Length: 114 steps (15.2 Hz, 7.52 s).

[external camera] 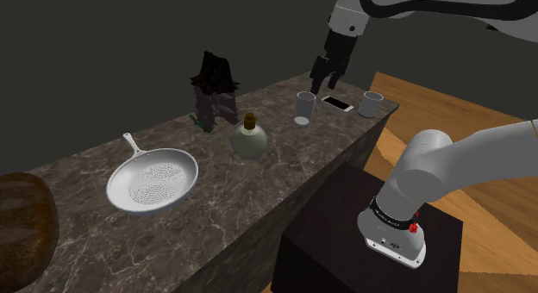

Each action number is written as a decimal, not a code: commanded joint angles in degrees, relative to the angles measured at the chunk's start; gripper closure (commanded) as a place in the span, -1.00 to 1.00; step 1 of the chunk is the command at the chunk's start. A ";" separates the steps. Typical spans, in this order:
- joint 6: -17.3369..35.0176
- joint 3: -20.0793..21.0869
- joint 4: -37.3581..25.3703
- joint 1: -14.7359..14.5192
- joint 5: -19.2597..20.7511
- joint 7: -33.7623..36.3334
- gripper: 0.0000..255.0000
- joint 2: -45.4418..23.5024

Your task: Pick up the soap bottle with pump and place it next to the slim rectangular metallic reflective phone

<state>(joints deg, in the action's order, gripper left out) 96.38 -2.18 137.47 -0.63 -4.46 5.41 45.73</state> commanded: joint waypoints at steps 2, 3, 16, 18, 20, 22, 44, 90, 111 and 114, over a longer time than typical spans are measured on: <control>1.39 1.10 -0.07 -0.28 -0.48 1.20 -1.00 -1.36; 2.77 2.18 -0.23 -0.54 -0.92 2.39 -1.00 -2.79; 17.71 15.05 -9.82 -1.92 -1.04 18.54 -1.00 -26.56; 19.23 16.73 -12.49 -1.93 0.16 21.34 -1.00 -30.84; 20.22 16.99 -12.39 -1.99 0.43 21.82 -1.00 -31.75; 21.77 17.09 -11.34 -2.00 0.50 21.90 -1.00 -32.27; 25.35 17.35 -9.10 -2.01 0.73 22.11 1.00 -33.63; -10.31 16.61 -47.19 -1.42 1.94 22.99 1.00 -36.12; 0.76 1.18 -43.02 9.74 2.09 -4.00 1.00 -43.93; 1.69 -0.56 -45.09 11.43 1.72 -7.50 1.00 -47.08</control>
<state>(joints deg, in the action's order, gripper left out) 97.90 -2.12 93.10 10.20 -2.61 -0.78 -0.48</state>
